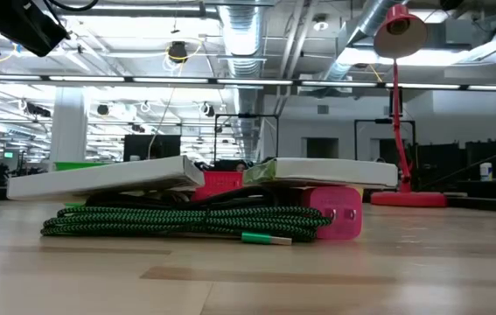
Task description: Pick and place items into bin
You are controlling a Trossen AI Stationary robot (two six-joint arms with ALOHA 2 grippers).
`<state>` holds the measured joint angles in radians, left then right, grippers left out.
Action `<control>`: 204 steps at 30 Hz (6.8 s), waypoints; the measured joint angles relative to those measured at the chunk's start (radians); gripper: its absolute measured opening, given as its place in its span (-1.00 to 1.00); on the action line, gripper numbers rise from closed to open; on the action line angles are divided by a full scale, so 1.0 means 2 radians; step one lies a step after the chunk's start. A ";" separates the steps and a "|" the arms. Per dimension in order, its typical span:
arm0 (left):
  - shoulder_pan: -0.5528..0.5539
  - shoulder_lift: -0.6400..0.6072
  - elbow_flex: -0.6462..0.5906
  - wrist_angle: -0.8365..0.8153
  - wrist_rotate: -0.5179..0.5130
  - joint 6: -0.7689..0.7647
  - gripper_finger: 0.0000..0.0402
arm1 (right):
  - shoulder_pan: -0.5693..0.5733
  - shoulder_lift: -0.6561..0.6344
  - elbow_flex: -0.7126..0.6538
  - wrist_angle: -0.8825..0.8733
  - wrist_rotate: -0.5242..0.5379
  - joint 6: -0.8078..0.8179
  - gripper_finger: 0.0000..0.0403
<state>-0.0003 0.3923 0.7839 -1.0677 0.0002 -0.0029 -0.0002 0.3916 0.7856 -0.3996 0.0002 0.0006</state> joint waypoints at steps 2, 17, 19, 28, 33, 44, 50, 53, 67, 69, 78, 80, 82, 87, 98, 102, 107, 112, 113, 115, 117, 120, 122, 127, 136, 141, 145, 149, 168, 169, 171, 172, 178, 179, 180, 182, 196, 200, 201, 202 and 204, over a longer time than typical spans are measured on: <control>0.000 0.000 0.000 0.000 0.000 0.002 -1.00 | 0.000 0.000 0.000 0.000 0.000 0.000 -0.96; 0.000 0.000 0.000 0.000 0.000 0.002 -1.00 | 0.000 0.000 0.000 0.000 0.000 0.000 -0.96; 0.000 0.000 0.000 0.000 0.000 0.000 -1.00 | 0.000 0.000 0.000 0.000 0.000 0.000 -0.96; 0.000 0.000 0.000 0.000 0.000 -0.002 -1.00 | 0.000 0.000 0.000 0.000 0.000 0.000 -0.96; 0.000 0.000 0.000 0.000 0.000 0.001 -1.00 | 0.000 0.000 0.000 0.000 0.000 0.000 -0.96; 0.000 0.000 0.000 0.000 0.000 -0.002 -1.00 | 0.000 0.000 0.000 0.000 0.000 0.000 -0.96; 0.000 0.000 0.000 0.000 0.000 0.000 -1.00 | 0.000 0.000 0.000 0.000 0.000 0.000 -0.96; 0.000 0.000 0.000 0.000 0.000 0.002 -1.00 | 0.000 0.000 0.000 0.000 0.000 0.000 -0.96; 0.000 0.000 0.000 0.000 0.000 0.001 -1.00 | 0.000 0.000 0.000 0.000 0.000 0.000 -0.96; 0.000 0.000 0.000 0.000 0.000 0.002 -1.00 | 0.000 0.000 0.000 0.001 0.000 -0.014 -0.96; 0.000 0.000 0.000 0.000 0.000 0.001 -1.00 | 0.000 0.007 -0.004 0.096 0.001 -0.031 -0.96; 0.000 0.000 0.000 0.000 0.000 0.000 -1.00 | 0.000 0.008 -0.004 0.126 0.001 -0.031 -0.96; 0.000 0.000 0.000 0.000 0.000 0.000 -1.00 | 0.000 0.012 -0.004 0.155 0.001 -0.031 -0.96; 0.000 0.000 0.000 0.000 0.000 0.000 -1.00 | -0.002 0.032 -0.004 0.233 0.033 -0.028 -0.96; 0.000 0.000 0.000 0.000 0.000 0.001 -1.00 | -0.001 0.081 -0.004 0.319 0.040 0.003 -0.96; 0.000 0.000 0.000 0.000 0.000 0.000 -1.00 | -0.001 0.098 -0.004 0.321 0.040 0.013 -0.96; 0.000 0.000 0.000 0.000 0.000 0.001 -1.00 | 0.002 0.119 -0.004 0.320 0.038 0.013 -0.96; 0.000 0.000 0.000 0.000 0.000 0.000 -1.00 | 0.011 0.138 -0.004 0.318 0.038 0.013 -0.96; 0.000 0.000 0.000 0.000 0.000 0.001 -1.00 | 0.013 0.144 -0.004 0.317 0.038 0.013 -0.96; 0.000 0.000 0.000 0.000 0.000 0.002 -1.00 | 0.013 0.157 -0.004 0.308 0.039 0.013 -0.96; 0.000 0.000 0.000 0.000 0.000 0.000 -1.00 | 0.013 0.170 -0.004 0.303 0.039 0.013 -0.96; 0.000 0.000 0.000 0.000 0.000 -0.002 -1.00 | 0.013 0.183 -0.004 0.303 0.039 0.010 -0.96; 0.000 0.000 0.000 0.000 0.000 0.001 -1.00 | 0.012 0.195 -0.004 0.297 0.040 -0.013 -0.96; 0.000 0.000 0.000 0.000 0.000 -0.002 -1.00 | 0.012 0.233 -0.004 0.250 0.045 -0.063 -0.97; 0.000 0.000 0.000 0.000 0.000 0.000 -1.00 | 0.011 0.319 -0.004 0.215 0.051 -0.026 -0.98; 0.000 0.000 0.000 0.000 0.000 0.002 -1.00 | 0.012 0.355 -0.004 0.198 0.051 0.001 -0.98; 0.000 0.000 0.000 0.000 0.000 -0.001 -1.00 | 0.018 0.363 -0.004 0.144 0.051 0.013 -0.98; 0.000 0.000 0.000 0.000 0.000 0.001 -1.00 | 0.027 0.363 -0.004 0.073 0.051 0.018 -0.98; 0.000 0.000 0.000 0.000 0.000 0.001 -1.00 | 0.139 0.363 -0.015 -0.060 0.111 0.428 -0.79; 0.000 0.000 0.000 0.000 0.000 0.002 -1.00 | 0.148 0.363 -0.020 -0.060 0.117 0.447 -0.74; 0.000 0.000 0.000 0.000 0.000 0.001 -1.00 | 0.166 0.363 -0.032 -0.056 0.129 0.489 -0.64; 0.000 0.000 0.000 0.000 0.000 0.000 -1.00 | 0.175 0.363 -0.041 -0.055 0.134 0.510 -0.59; 0.000 0.000 0.000 0.000 0.000 0.002 -1.00 | 0.222 0.363 -0.102 0.005 0.163 0.626 -0.25; 0.000 0.000 0.000 0.000 0.000 0.001 -1.00 | 0.230 0.363 -0.113 0.025 0.169 0.638 -0.20; 0.000 0.000 0.000 0.000 0.000 0.000 -1.00 | 0.238 0.363 -0.122 0.048 0.177 0.651 -0.15; 0.000 0.000 0.000 0.000 0.000 0.000 -1.00 | 0.253 0.363 -0.139 0.084 0.196 0.674 -0.06; 0.000 0.000 0.000 0.000 0.000 0.000 -1.00 | 0.308 0.374 -0.196 0.210 0.288 0.748 0.09; 0.000 0.000 0.000 0.000 0.000 0.002 -1.00 | 0.308 0.420 -0.200 0.260 0.288 0.752 0.09; 0.000 0.000 0.000 0.000 0.000 0.001 -1.00 | 0.308 0.435 -0.200 0.276 0.287 0.752 0.09; 0.000 0.000 0.000 0.000 0.000 0.000 -1.00 | 0.308 0.452 -0.200 0.293 0.286 0.752 0.09; 0.000 0.000 0.000 0.000 0.000 0.000 -1.00 | 0.308 0.484 -0.200 0.334 0.280 0.751 0.09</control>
<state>-0.0006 0.3927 0.7838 -1.0676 -0.0002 -0.0022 0.6151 1.3594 0.3863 0.2678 0.5612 1.5032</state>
